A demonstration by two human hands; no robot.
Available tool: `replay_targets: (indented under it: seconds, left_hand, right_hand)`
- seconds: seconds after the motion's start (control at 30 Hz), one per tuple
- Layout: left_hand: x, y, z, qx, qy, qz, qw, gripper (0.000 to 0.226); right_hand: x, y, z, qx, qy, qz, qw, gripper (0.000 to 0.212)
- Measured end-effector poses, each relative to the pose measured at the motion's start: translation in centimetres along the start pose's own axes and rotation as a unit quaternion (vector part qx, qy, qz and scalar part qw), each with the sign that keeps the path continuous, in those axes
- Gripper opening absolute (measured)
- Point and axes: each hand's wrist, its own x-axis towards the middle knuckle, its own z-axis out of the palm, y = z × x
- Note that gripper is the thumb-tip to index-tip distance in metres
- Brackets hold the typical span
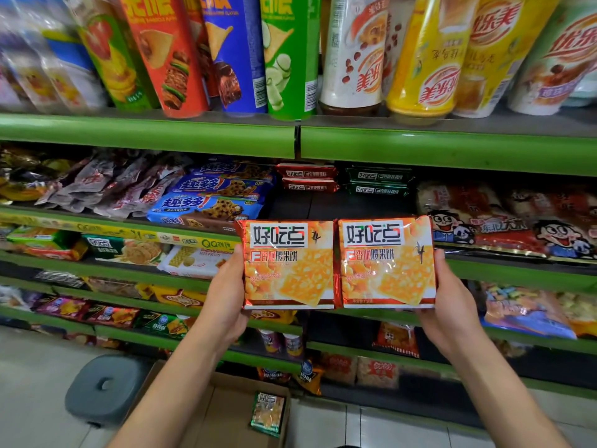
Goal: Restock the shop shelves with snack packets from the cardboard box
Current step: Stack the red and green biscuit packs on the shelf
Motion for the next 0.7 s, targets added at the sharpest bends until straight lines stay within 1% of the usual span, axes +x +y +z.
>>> replay_targets:
  seconds: [0.17,0.43,0.7]
  left_hand:
    - [-0.02,-0.06,0.04,0.000,0.000,-0.001,1.000,0.044]
    - [-0.14,0.08,0.16,-0.012,0.003,-0.007,1.000,0.045]
    - [-0.22,0.16,0.22,-0.031,-0.006,-0.009,0.999,0.046]
  right_hand:
    - [0.03,0.00,-0.04,-0.002,0.011,-0.001,1.000,0.045]
    - [0.03,0.11,0.04,0.000,0.001,-0.001,1.000,0.044]
    - [-0.16,-0.05,0.31,0.008,0.009,-0.001,1.000,0.045]
